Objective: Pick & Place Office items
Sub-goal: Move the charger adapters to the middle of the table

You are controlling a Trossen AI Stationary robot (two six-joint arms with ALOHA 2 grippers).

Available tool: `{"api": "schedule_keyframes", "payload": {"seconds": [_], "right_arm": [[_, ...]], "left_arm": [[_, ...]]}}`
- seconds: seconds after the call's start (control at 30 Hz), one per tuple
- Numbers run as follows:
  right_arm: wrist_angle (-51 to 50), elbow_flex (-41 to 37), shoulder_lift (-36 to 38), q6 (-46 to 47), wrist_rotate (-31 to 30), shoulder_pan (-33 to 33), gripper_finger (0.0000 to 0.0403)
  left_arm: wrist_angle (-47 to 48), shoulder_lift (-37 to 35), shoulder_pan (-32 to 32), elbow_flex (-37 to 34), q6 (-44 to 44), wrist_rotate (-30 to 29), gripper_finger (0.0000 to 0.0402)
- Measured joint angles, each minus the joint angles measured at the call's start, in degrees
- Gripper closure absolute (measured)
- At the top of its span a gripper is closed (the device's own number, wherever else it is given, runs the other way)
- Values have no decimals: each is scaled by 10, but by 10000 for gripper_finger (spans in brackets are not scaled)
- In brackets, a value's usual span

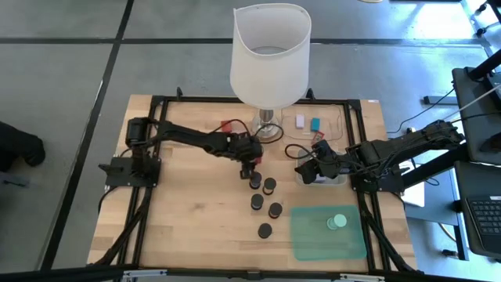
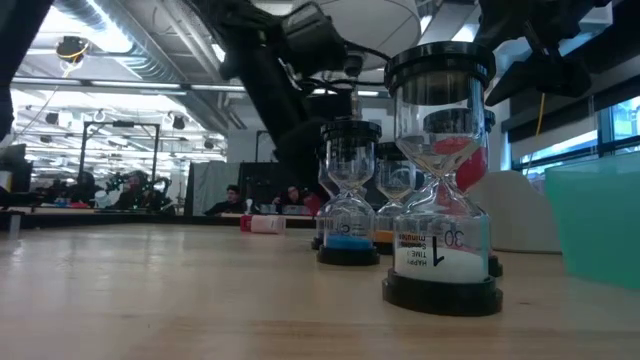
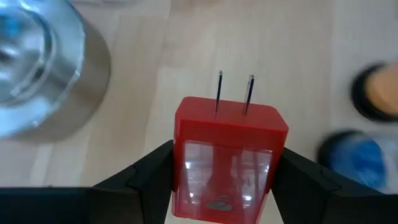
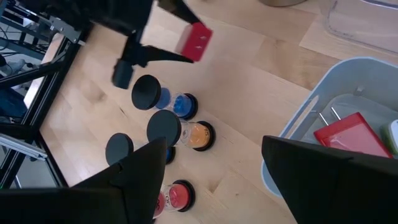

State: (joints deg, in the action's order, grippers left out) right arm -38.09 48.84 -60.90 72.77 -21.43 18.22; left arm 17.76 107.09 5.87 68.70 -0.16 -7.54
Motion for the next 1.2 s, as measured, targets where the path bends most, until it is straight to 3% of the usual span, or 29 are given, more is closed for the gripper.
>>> {"api": "schedule_keyframes", "payload": {"seconds": [0.33, 0.83, 1.2], "right_arm": [[0, 0, 0, 0, 0, 0, 136], [2, 0, 0, 0, 0, 0, 136], [2, 0, 0, 0, 0, 0, 136]], "left_arm": [[-63, 53, 13, 56, 25, 0, 180], [12, 60, 32, 58, 9, 32, 180], [12, 60, 32, 46, 13, 38, 180]]}}
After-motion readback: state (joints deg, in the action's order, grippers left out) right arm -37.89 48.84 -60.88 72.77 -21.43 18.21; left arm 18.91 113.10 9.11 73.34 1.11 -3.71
